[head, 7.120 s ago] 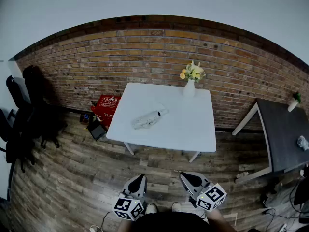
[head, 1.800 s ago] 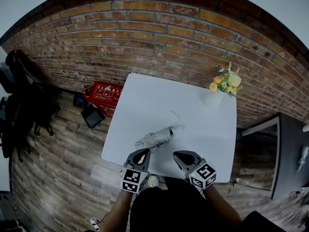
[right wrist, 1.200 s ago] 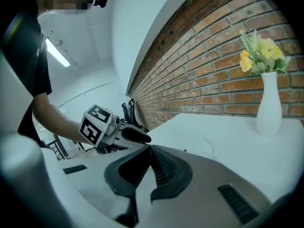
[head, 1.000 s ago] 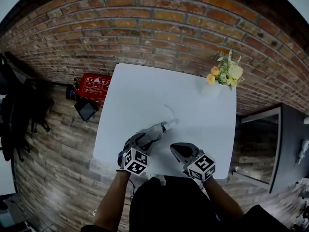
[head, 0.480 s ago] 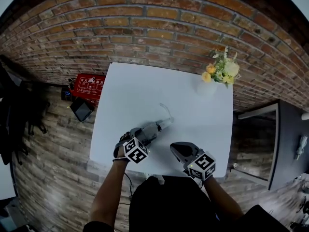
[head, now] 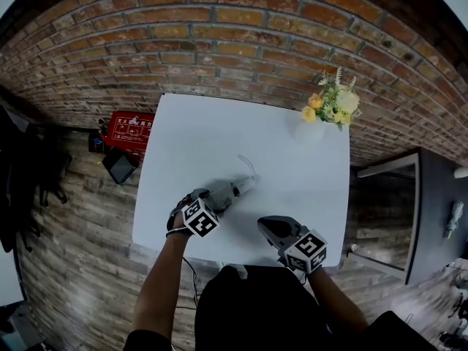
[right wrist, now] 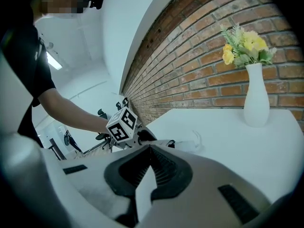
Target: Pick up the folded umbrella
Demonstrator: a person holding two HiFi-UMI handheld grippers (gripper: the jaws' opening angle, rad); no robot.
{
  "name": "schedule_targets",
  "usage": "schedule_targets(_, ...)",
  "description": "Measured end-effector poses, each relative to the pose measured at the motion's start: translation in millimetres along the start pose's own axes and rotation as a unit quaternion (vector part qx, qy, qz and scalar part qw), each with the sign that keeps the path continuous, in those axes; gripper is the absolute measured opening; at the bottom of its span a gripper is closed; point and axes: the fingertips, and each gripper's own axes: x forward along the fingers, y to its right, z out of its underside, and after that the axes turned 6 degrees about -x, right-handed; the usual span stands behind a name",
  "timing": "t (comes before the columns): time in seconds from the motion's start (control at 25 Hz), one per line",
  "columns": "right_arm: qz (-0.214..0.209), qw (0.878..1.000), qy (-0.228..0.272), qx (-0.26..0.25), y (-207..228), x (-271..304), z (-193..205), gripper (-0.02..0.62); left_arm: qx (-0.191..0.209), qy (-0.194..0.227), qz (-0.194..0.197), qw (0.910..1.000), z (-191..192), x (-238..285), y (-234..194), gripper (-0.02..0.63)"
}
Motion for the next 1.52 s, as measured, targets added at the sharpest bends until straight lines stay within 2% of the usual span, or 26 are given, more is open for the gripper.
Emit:
schedule_targets(0.28, 0.004, 1.0, -0.003, 0.008, 3, -3, 5, 0.021, -0.002, -0.025, 0.036, 0.999, -1, 2, 2, 0.328)
schedule_targets(0.64, 0.007, 1.0, 0.014, 0.008, 5, -3, -5, 0.021, 0.016, -0.004, 0.015, 0.9997, -4, -6, 2, 0.308)
schedule_targets(1.12, 0.02, 0.999, 0.046, 0.012, -10, -10, -19, 0.021, -0.03, 0.079, -0.006, 0.9964, -18, -50, -1, 0.307)
schedule_targets(1.32, 0.037, 0.998, 0.058, 0.013, -20, -17, -18, 0.021, -0.052, 0.12, -0.012, 0.9913, -17, -74, 6, 0.307)
schedule_targets(1.52, 0.055, 0.995, 0.076, 0.017, -30, -26, -21, 0.021, -0.076, 0.173, -0.02, 0.9819, -15, -104, 16, 0.307)
